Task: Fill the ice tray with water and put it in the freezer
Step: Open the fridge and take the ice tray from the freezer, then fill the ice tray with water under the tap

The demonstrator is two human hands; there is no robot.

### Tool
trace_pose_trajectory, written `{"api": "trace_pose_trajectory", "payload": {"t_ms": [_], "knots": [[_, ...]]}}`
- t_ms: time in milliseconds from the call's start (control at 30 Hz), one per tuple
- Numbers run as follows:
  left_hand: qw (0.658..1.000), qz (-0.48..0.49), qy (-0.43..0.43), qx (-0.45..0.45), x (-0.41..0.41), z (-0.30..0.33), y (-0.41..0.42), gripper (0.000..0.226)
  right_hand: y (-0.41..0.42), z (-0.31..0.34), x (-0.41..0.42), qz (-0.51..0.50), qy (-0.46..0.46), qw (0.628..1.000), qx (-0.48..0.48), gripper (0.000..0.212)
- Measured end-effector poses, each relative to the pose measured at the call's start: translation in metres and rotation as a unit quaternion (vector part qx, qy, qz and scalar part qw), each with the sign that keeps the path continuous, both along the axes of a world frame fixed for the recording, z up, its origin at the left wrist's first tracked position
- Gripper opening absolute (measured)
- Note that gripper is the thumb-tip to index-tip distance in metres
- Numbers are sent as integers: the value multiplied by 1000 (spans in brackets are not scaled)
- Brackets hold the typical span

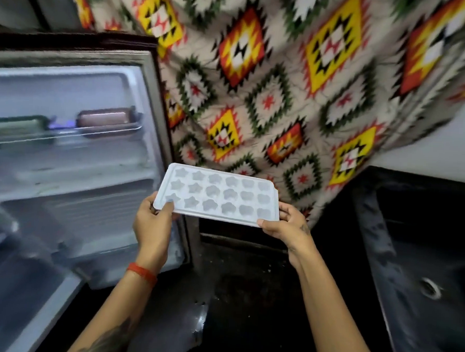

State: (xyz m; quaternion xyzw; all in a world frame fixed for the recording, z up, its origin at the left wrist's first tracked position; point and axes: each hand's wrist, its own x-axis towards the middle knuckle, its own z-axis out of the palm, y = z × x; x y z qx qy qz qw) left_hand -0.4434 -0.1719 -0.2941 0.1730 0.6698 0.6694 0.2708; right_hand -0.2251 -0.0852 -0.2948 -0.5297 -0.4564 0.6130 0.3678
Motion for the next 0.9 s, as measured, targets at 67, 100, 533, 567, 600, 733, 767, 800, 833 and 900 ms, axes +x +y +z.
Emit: {"api": "trace_pose_trajectory", "payload": {"t_ms": [67, 100, 533, 567, 600, 733, 767, 800, 833, 900], "knots": [[999, -31, 7, -14, 14, 1, 23, 31, 7, -1, 20, -28, 2, 1000, 1, 64], [999, -47, 6, -13, 22, 0, 36, 29, 11, -2, 32, -44, 1, 999, 2, 64], [958, -281, 49, -22, 141, 6, 207, 21, 54, 2, 155, -286, -17, 958, 6, 64], [953, -297, 55, -20, 150, 7, 215, 22, 53, 3, 161, -303, -20, 953, 6, 63], [946, -317, 57, -17, 160, 8, 223, 22, 52, 3, 168, -323, -22, 946, 7, 63], [912, -406, 59, -6, 198, 6, 247, 23, 43, 2, 192, -395, -31, 918, 11, 64], [902, -427, 60, -7, 208, 4, 251, 23, 38, 2, 198, -411, -33, 911, 10, 64], [892, -448, 56, -8, 219, 3, 255, 22, 34, 2, 205, -427, -35, 904, 9, 65], [882, -469, 49, -11, 228, 1, 258, 22, 29, 2, 211, -442, -37, 896, 8, 66], [860, -508, 44, -14, 246, -2, 264, 21, 19, 2, 224, -468, -42, 883, 6, 66]]}}
